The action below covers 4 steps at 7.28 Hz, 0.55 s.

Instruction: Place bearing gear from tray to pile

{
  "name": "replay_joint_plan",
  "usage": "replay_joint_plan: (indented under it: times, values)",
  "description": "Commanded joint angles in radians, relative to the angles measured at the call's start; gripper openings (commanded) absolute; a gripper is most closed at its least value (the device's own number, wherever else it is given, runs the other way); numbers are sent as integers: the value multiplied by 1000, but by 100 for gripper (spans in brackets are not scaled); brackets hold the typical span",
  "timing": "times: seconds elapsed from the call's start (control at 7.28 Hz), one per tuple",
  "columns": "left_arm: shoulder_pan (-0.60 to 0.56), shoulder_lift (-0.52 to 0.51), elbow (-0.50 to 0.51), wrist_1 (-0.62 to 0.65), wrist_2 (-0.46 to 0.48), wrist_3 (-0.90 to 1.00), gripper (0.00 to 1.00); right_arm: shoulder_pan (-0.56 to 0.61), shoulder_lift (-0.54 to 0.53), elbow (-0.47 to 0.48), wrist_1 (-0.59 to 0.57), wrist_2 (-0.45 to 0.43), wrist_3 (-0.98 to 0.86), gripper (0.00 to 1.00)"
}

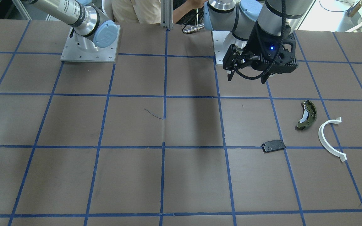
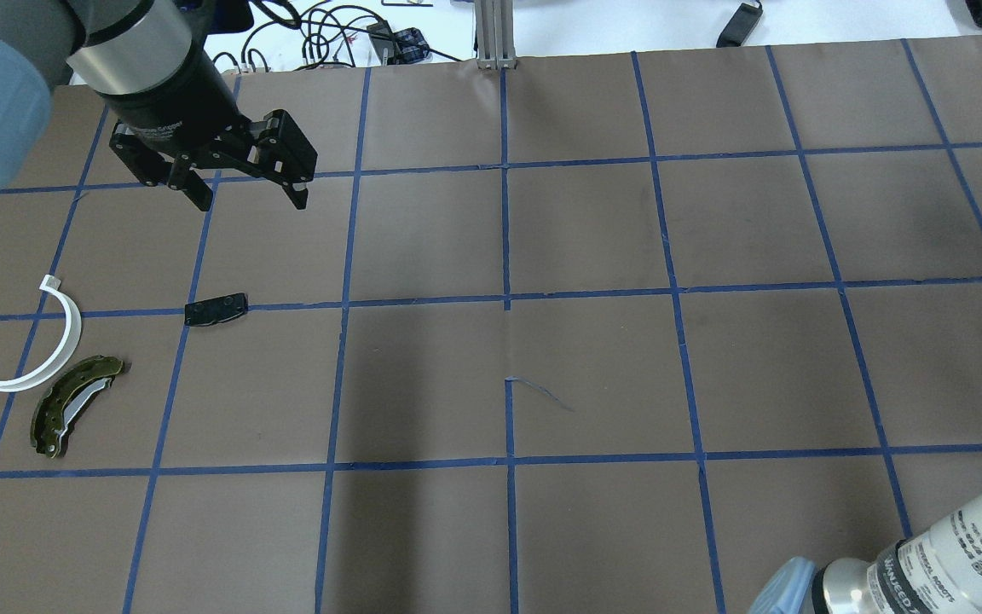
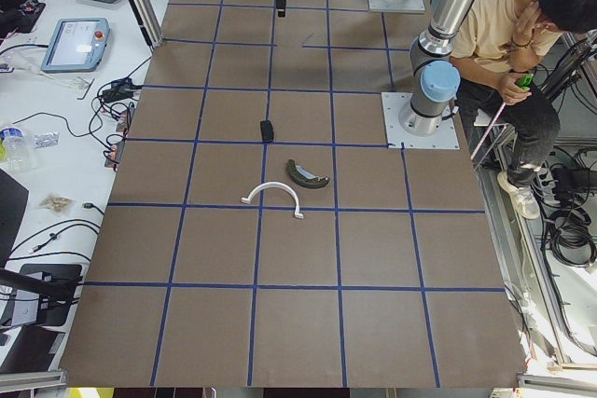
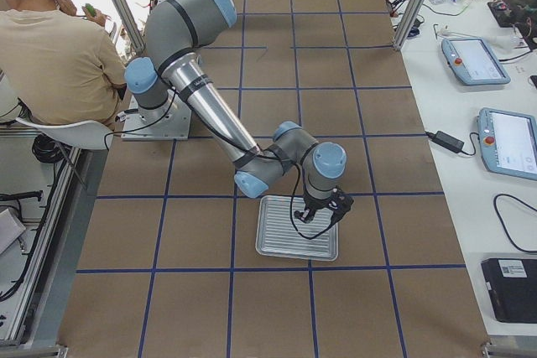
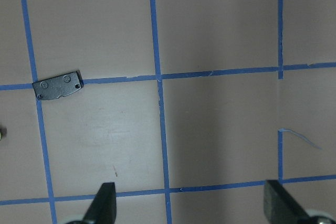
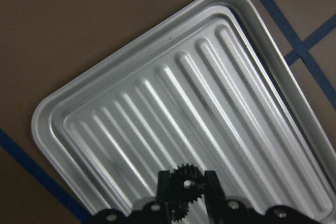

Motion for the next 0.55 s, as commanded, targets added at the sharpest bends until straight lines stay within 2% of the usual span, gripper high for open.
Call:
replay_joint_plan:
  times: [0.0, 0.27, 0.41]
  values:
    - [0, 0, -1, 0, -1, 0, 100, 80, -85, 3, 65, 13, 2, 0]
    - [0, 0, -1, 0, -1, 0, 100, 199, -113, 8, 166, 16, 5, 0]
    - [0, 0, -1, 0, -1, 0, 100, 253, -125, 8, 177, 19, 9, 0]
